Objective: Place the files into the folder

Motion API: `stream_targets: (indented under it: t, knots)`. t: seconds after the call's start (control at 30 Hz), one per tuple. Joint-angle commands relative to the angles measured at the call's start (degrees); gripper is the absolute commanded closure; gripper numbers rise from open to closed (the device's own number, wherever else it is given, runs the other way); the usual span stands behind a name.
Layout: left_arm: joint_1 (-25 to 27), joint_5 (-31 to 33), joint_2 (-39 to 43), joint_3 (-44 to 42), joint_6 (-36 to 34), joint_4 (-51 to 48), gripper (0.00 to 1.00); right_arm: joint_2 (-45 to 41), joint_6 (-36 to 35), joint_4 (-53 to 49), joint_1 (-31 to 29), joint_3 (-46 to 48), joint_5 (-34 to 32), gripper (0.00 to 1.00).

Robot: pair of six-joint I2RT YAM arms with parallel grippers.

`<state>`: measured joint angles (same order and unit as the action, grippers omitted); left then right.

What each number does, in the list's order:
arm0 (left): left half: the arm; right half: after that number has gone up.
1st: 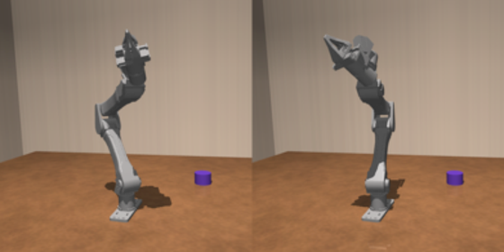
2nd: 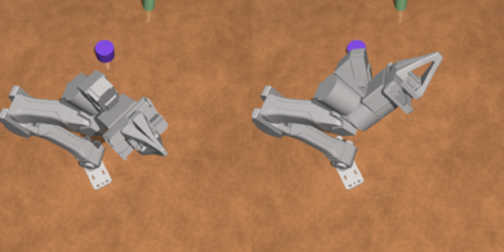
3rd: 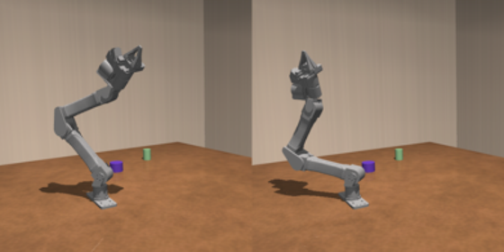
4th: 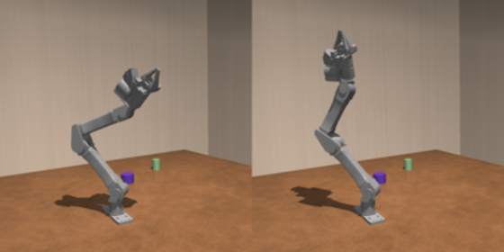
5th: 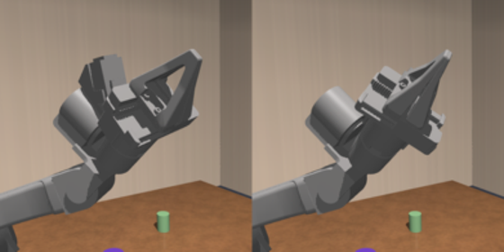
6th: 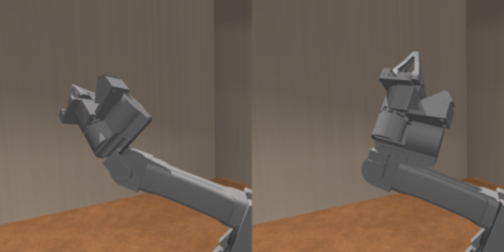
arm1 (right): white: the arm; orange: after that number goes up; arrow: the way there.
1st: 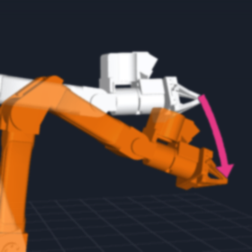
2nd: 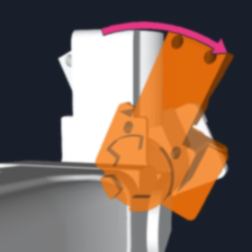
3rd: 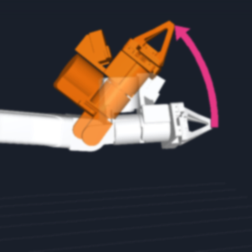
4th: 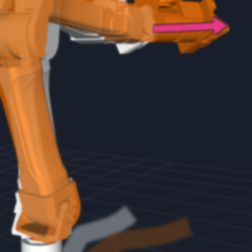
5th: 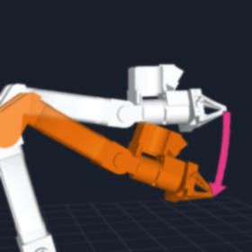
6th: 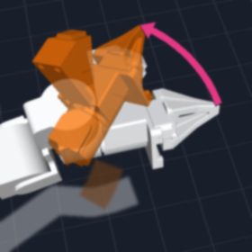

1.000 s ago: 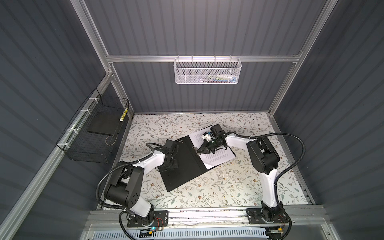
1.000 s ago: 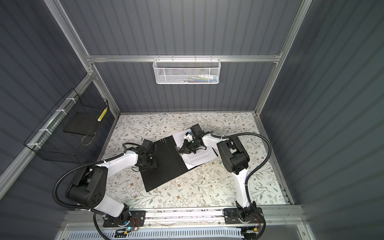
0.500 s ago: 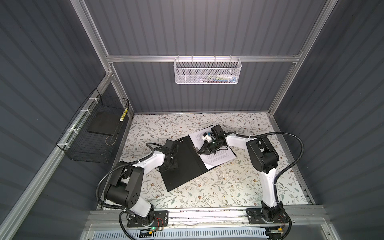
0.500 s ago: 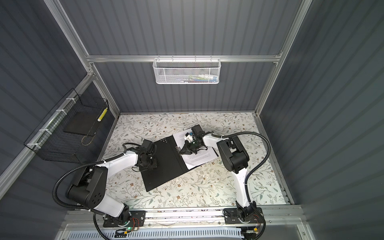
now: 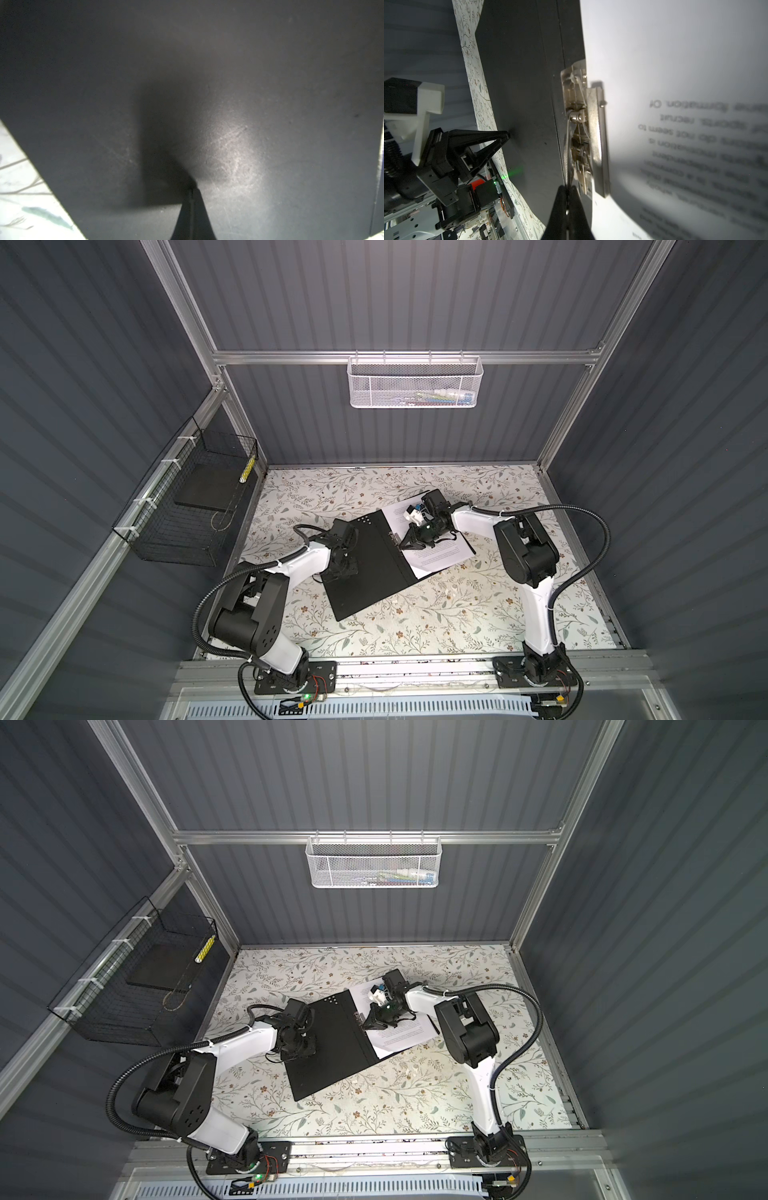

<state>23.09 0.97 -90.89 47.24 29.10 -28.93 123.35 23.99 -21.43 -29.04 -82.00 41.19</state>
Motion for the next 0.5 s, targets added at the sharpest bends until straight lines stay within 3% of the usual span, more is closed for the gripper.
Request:
stream_targets:
  t: [0.0,0.17,0.33,0.47]
  knots:
    - [1.2,-0.9,-5.1,-4.2,1.0,-6.3,1.0,2.7,-1.4,-11.1,1.5,5.7,-14.7,1.0]
    - [3.6,-11.1,-4.5,-8.9,6.5,2.9,1.0,0.3,-2.0,-11.5,1.5,9.1,-14.8,1.0]
    - [8.3,-10.9,-9.9,-9.7,8.2,4.6,1.0,-2.7,-3.4,-10.2,2.2,14.9,-17.6,1.0]
    - [9.1,-10.1,-12.1,-10.7,8.4,5.7,1.0,-3.3,-4.7,-11.0,3.3,16.8,-19.8,1.0]
